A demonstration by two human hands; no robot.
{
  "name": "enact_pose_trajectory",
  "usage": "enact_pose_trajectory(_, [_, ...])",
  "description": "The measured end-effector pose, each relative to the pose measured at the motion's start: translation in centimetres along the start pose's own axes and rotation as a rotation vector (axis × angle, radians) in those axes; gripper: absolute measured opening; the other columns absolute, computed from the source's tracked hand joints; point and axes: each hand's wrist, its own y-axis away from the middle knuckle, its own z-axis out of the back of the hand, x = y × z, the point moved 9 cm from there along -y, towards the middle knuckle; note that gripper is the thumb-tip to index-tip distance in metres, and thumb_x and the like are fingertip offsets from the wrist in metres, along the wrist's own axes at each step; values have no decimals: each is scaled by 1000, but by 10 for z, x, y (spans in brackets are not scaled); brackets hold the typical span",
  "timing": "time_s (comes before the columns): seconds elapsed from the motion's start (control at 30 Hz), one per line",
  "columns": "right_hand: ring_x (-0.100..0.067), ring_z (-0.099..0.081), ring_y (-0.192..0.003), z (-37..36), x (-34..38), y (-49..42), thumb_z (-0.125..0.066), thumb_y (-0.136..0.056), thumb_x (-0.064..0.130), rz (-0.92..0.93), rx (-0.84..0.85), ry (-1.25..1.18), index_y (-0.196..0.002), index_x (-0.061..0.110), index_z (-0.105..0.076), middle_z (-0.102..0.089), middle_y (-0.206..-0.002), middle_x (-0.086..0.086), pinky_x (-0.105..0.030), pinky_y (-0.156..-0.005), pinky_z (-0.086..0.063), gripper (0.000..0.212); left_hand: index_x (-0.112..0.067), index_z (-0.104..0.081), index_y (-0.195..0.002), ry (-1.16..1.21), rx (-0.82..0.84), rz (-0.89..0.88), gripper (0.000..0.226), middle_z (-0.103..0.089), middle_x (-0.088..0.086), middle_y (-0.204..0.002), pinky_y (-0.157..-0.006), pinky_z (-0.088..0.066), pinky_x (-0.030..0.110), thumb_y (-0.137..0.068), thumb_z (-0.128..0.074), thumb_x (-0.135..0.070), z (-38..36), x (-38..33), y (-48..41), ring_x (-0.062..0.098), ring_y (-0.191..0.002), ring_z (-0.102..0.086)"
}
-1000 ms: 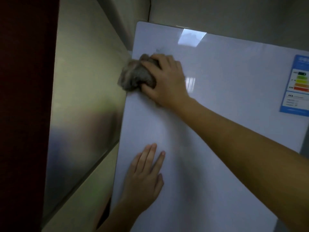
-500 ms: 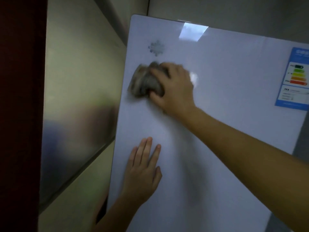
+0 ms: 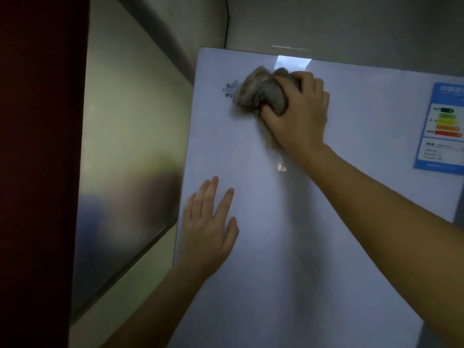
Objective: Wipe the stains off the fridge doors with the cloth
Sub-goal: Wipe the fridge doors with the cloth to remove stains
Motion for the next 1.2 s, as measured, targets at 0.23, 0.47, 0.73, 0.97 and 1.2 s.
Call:
enact_pose_trajectory(0.23, [-29,-48,-123,-36,62,-23,-59,-83,54,-3,10,-40,-140,26,-56,-53,-136,-6,-40,-100,-38,63,-18,-39,-153,-83,34,-31,61,-30,12,-163,-118,-35,52,-96,-44,-40,-14,20,-14,29,-152,-28])
enact_pose_trajectory(0.47, [-35,-56,-118,-62,106,19,-68,-80,47,359,122,-57,-134,18,-63,-60,-131,-13,-48,-99,-44,61,-17,-35,-155,-121,24,-48,63,-26,13,-165,-122,-27,50,-97,-43,-42,-22,21,-12,29,-154,-23])
enact_pose_trajectory(0.73, [-33,-49,-124,56,-85,-17,-62,-85,50,-120,-104,31,-139,31,-58,-56,-133,-8,-41,-101,-37,58,-16,-41,-152,-129,-17,-60,62,-30,13,-163,-120,-29,49,-95,-44,-40,-20,20,-13,30,-152,-28])
enact_pose_trajectory(0.97, [-29,-47,-126,88,-153,14,-57,-86,50,-443,-255,45,-138,25,-59,-52,-135,-9,-36,-104,-33,57,-14,-37,-154,-109,25,-35,65,-23,13,-166,-122,-25,52,-96,-37,-43,-24,20,-12,30,-154,-22])
enact_pose_trajectory(1.2, [-32,-51,-122,17,-26,14,-69,-77,44,-136,-84,-36,-139,27,-60,-57,-135,-7,-41,-101,-40,65,-14,-38,-154,-100,21,-25,64,-25,13,-165,-123,-23,50,-95,-38,-41,-20,19,-13,30,-154,-23])
